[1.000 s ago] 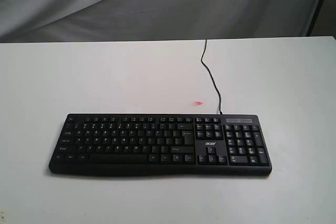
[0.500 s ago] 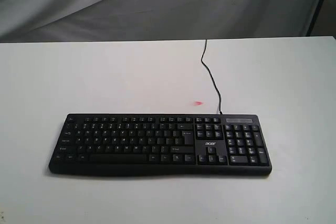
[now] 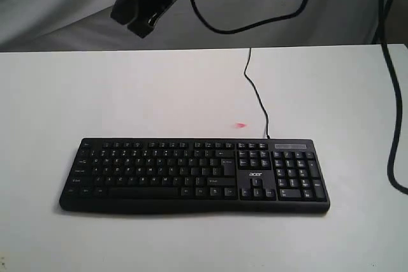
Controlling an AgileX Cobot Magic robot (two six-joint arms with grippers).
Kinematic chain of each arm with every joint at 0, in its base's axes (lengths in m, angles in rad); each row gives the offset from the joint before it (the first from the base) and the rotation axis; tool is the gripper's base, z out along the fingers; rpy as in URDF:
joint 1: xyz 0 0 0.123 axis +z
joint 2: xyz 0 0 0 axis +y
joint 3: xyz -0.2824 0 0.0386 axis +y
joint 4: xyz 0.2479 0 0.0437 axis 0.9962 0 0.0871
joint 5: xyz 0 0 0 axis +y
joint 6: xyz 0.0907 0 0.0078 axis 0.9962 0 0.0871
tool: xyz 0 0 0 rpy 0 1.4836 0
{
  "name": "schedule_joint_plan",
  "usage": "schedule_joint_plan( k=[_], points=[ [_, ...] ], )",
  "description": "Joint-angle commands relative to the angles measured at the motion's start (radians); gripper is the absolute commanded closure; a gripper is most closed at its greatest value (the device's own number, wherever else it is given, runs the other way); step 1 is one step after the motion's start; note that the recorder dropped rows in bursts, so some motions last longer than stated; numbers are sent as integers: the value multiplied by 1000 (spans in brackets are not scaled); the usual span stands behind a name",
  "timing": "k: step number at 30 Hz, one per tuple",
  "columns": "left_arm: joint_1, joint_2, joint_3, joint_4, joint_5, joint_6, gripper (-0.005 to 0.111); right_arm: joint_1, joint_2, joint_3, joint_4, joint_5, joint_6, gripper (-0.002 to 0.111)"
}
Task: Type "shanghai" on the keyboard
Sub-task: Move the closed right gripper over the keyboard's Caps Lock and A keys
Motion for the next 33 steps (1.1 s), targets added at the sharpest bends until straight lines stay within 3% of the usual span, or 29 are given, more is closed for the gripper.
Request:
schedule_joint_plan(
  k=[1,11,21,33],
  points=[
    [-4,-5,5,-1,-6,-2,106,36,0,65,10,-11,-20,108],
    [-4,-5,5,-1,-6,-2,106,123,0,343,6,-224,-84,108],
    [-4,-5,5,-1,-6,-2,106,222,0,503,6,-439,-112,108],
    [-4,-5,5,-1,-6,-2,106,236,0,652,113,-613,-192,108]
  ],
)
